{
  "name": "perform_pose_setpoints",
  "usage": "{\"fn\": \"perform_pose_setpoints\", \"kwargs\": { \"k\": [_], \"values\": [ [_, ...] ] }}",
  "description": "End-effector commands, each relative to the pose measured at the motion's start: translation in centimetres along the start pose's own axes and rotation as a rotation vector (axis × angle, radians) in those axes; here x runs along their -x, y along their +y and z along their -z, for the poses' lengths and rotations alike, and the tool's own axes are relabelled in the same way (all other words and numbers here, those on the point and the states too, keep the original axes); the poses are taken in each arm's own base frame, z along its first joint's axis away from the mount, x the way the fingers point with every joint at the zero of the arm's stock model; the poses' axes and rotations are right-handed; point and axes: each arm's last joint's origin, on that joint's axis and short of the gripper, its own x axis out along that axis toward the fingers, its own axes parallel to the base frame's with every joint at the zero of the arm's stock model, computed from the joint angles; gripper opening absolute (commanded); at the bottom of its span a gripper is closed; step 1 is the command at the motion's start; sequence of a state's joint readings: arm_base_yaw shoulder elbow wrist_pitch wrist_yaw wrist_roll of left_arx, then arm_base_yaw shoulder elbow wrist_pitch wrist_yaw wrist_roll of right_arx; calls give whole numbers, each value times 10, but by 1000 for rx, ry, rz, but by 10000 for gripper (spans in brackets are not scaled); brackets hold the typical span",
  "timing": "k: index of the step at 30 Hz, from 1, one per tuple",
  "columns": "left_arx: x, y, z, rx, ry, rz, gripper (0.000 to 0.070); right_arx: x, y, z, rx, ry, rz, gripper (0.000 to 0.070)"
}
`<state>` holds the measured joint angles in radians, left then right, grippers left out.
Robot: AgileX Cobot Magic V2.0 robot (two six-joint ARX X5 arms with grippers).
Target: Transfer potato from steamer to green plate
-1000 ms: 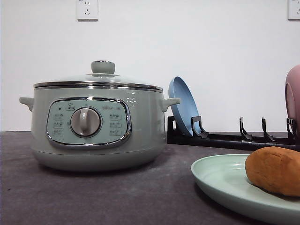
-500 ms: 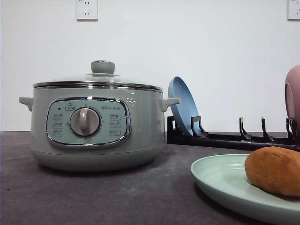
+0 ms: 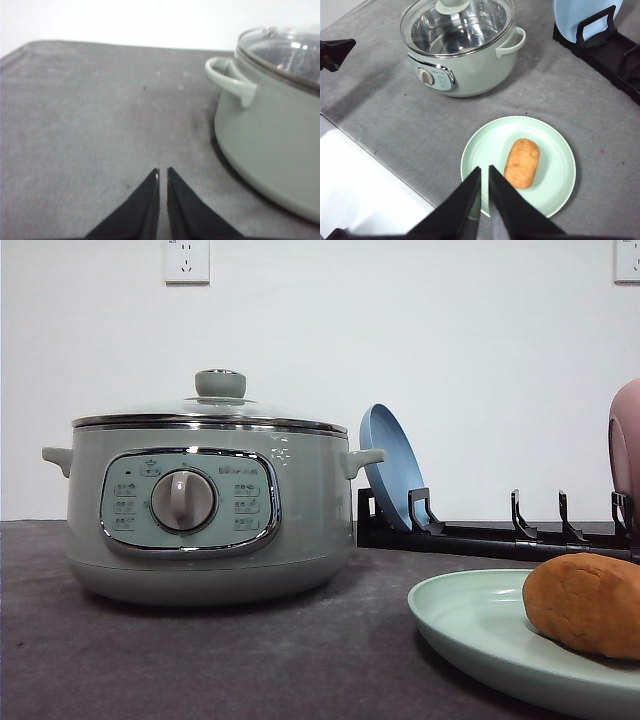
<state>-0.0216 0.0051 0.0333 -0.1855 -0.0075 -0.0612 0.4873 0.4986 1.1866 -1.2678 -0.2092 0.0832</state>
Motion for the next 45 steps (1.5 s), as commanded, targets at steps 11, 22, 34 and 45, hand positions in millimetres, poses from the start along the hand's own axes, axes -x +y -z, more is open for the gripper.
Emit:
{"fn": "perform_pose_setpoints", "kwargs": {
  "k": [11, 22, 34, 45],
  "values": [
    [-2, 1, 7, 11, 23, -6, 22, 3, 1, -2, 9, -20, -7, 14],
    [-2, 1, 7, 11, 23, -6, 22, 3, 1, -2, 9, -20, -7, 14],
    [-2, 1, 7, 11, 24, -6, 22, 4, -2, -3, -34, -127, 141, 13],
    [-2, 1, 7, 11, 23, -6, 22, -62, -46, 46, 90, -353, 512, 14]
  ]
}}
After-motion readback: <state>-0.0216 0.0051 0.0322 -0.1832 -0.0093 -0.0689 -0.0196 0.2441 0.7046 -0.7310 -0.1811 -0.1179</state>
